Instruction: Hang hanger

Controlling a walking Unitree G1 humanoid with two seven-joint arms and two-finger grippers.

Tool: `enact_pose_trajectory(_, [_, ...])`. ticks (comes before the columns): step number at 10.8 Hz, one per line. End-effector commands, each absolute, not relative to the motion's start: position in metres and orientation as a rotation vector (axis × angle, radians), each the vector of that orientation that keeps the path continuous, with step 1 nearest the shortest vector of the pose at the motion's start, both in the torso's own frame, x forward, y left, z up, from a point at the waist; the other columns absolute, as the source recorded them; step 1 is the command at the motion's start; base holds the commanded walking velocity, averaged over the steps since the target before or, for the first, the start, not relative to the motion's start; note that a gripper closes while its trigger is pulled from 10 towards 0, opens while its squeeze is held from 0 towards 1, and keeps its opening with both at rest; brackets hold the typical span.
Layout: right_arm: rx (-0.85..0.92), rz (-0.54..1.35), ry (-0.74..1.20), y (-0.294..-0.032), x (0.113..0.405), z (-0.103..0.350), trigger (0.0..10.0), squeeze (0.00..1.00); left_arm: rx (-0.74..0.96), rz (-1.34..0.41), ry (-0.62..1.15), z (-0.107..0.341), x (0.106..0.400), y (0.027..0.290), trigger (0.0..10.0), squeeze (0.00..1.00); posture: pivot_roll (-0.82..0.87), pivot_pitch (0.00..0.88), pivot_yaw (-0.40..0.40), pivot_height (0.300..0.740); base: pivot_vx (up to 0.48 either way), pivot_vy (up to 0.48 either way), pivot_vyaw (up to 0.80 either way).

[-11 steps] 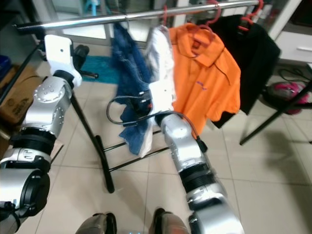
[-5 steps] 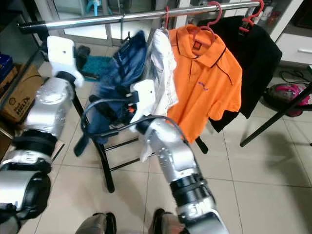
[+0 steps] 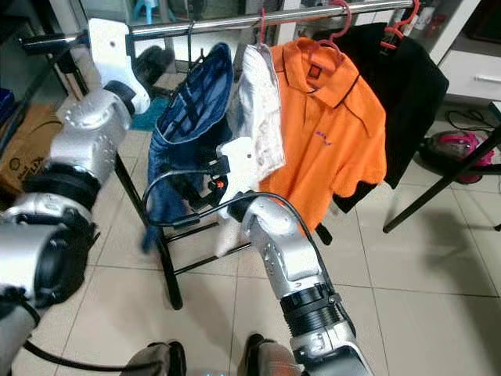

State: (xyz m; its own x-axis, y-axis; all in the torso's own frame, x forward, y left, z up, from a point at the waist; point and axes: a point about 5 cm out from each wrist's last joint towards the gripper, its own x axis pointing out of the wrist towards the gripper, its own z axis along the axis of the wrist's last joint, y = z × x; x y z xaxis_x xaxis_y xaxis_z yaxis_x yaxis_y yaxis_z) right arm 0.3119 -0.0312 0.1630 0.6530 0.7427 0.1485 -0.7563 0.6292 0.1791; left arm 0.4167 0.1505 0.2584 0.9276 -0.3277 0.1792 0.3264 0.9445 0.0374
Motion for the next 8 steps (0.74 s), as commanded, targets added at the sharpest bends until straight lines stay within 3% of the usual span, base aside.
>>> enact_pose_trajectory(1, [0.216,0.841,-0.061,-0.034,0.312,0.161,10.0,0.00,-0.001,-0.348,-0.164,0.258,0.418,0.154,10.0,1.00,-0.11,0.139,-0.045,0.740,0.000,0.000,0.00])
enact_pose_trajectory(3, [0.225,0.817,-0.056,-0.036,0.310,0.157,10.0,0.00,-0.049,-0.360,-0.113,0.250,0.420,0.154,10.0,1.00,-0.12,0.136,-0.030,0.740,0.000,0.000,0.00])
enact_pose_trajectory(7, [0.219,0.783,-0.063,-0.040,0.313,0.157,10.0,0.00,-0.219,-0.565,-0.212,0.252,0.414,0.140,10.0,1.00,-0.12,0.124,-0.027,0.740,0.000,0.000,0.00])
enact_pose_trajectory(8, [0.207,0.776,-0.063,-0.041,0.314,0.156,10.0,0.00,-0.173,-0.561,-0.210,0.250,0.414,0.141,10.0,1.00,-0.12,0.126,-0.027,0.740,0.000,0.000,0.00])
